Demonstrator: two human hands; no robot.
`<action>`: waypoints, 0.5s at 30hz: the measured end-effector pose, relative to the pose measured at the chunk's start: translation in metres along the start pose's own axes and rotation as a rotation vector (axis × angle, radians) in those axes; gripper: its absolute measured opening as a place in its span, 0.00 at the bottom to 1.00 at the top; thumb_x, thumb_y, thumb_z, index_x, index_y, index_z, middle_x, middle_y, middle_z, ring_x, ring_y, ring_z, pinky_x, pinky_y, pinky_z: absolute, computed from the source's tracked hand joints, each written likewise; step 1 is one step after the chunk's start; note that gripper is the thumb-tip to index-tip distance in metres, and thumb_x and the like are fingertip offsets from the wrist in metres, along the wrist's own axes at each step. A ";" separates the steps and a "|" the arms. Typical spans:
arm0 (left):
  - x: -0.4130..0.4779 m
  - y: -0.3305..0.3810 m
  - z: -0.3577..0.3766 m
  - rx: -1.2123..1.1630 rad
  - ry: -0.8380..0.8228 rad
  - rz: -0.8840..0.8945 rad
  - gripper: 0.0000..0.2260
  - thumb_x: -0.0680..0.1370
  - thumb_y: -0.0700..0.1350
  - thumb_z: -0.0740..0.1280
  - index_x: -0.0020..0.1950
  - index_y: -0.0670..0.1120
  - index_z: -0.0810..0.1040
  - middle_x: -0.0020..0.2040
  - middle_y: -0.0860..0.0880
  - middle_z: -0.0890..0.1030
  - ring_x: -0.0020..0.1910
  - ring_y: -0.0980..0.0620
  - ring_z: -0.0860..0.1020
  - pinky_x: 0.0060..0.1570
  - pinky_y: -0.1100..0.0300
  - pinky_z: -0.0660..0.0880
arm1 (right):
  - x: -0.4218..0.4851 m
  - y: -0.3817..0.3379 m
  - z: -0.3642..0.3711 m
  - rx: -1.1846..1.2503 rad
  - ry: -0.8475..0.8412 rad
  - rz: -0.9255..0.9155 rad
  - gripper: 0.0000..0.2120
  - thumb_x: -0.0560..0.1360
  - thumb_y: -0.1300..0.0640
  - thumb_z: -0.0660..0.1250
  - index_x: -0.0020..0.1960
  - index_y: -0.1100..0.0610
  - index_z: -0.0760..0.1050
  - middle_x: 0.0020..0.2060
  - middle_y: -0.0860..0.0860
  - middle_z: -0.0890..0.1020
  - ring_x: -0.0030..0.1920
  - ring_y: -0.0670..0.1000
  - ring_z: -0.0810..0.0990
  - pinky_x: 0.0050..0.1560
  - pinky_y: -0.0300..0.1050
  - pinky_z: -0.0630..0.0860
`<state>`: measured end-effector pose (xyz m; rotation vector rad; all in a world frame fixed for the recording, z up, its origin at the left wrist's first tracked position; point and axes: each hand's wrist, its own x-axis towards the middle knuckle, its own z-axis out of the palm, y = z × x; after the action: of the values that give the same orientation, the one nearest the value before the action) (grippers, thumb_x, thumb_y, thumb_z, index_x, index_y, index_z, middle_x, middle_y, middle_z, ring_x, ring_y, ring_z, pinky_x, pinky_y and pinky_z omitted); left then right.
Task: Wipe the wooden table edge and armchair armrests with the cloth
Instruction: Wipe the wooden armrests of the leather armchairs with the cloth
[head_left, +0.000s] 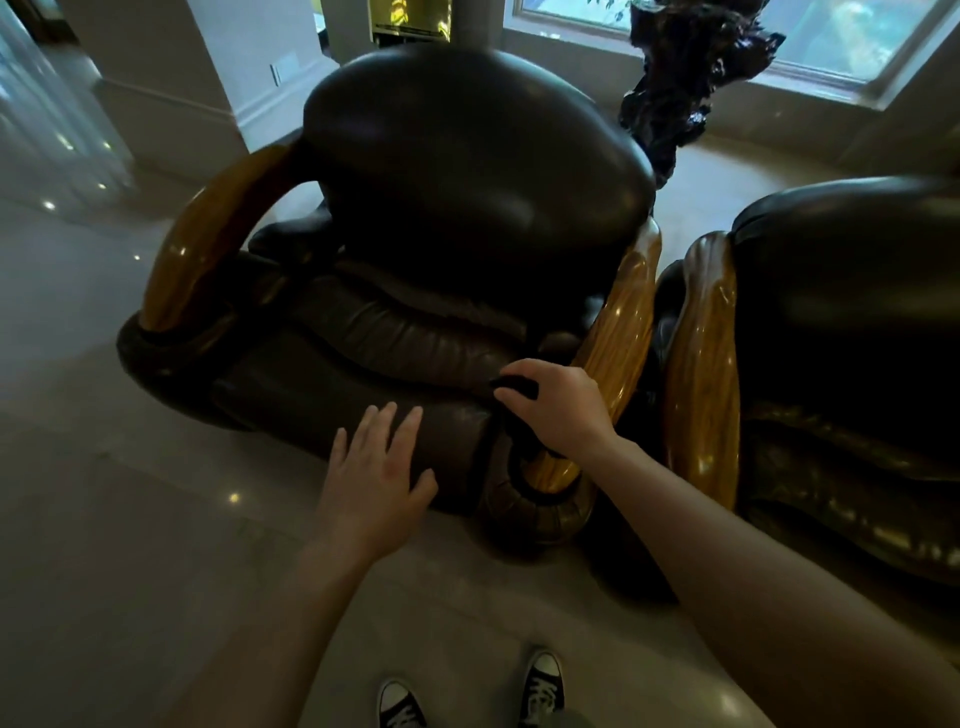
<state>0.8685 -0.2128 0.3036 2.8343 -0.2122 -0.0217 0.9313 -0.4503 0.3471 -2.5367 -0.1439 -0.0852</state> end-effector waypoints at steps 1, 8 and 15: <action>-0.002 -0.003 -0.005 0.002 0.000 -0.001 0.34 0.75 0.60 0.57 0.78 0.54 0.53 0.79 0.45 0.60 0.79 0.45 0.54 0.74 0.41 0.53 | -0.002 -0.004 -0.002 0.002 -0.006 0.007 0.14 0.77 0.45 0.69 0.62 0.45 0.78 0.49 0.42 0.83 0.41 0.39 0.79 0.35 0.28 0.69; -0.016 -0.018 -0.046 -0.013 -0.001 -0.035 0.33 0.77 0.57 0.61 0.80 0.53 0.52 0.80 0.45 0.56 0.80 0.47 0.49 0.76 0.43 0.48 | -0.008 -0.035 -0.019 0.000 -0.025 0.014 0.15 0.77 0.46 0.69 0.63 0.46 0.78 0.51 0.44 0.84 0.42 0.39 0.78 0.35 0.29 0.69; -0.033 -0.018 -0.062 0.004 -0.033 -0.128 0.32 0.79 0.58 0.58 0.80 0.54 0.48 0.81 0.47 0.51 0.80 0.49 0.46 0.77 0.44 0.46 | -0.008 -0.050 -0.021 0.035 -0.075 -0.012 0.15 0.77 0.47 0.69 0.63 0.46 0.78 0.51 0.45 0.83 0.44 0.41 0.81 0.38 0.31 0.74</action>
<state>0.8406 -0.1723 0.3575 2.8484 -0.0383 -0.0949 0.9164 -0.4218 0.3922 -2.5057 -0.1892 0.0079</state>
